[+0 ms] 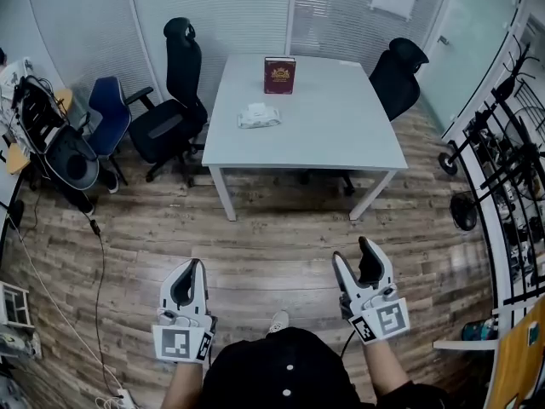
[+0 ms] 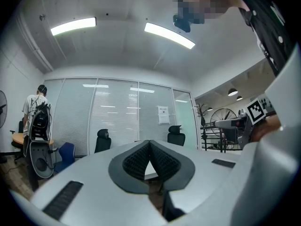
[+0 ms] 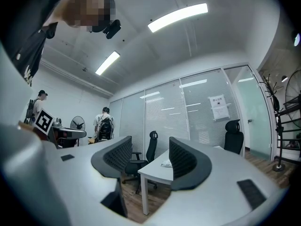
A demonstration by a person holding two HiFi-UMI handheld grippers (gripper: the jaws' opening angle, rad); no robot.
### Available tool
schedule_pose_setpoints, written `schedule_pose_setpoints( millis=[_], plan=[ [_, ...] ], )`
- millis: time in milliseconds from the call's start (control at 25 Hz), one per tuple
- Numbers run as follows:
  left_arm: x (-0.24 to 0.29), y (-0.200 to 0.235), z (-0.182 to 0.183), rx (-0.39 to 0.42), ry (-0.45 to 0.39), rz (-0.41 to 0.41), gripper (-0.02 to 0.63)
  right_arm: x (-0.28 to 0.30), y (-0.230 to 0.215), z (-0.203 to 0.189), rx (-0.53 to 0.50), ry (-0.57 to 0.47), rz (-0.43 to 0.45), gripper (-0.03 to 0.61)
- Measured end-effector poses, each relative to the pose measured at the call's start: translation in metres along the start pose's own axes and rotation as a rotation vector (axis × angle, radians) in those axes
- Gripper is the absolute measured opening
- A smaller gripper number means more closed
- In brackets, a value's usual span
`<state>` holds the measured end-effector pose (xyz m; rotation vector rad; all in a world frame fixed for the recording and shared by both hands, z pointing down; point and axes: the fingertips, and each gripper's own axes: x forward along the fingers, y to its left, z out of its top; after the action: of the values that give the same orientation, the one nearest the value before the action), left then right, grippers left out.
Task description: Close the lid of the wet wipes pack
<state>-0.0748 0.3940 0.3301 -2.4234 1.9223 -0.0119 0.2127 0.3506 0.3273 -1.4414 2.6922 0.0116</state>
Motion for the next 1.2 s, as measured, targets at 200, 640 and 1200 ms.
schedule_pose_setpoints(
  millis=[200,640,1200],
  plan=[
    [0.018,-0.01,0.005,0.0,-0.006,0.012,0.015,0.009,-0.018,-0.004,0.005,0.003,0.015,0.23],
    [0.034,-0.007,-0.001,0.007,0.039,0.043,0.015,0.031,-0.04,-0.023,0.058,0.027,0.013,0.253],
    [0.09,0.017,-0.007,-0.007,0.02,0.017,0.015,0.085,-0.054,-0.022,0.042,0.004,0.02,0.265]
  ],
)
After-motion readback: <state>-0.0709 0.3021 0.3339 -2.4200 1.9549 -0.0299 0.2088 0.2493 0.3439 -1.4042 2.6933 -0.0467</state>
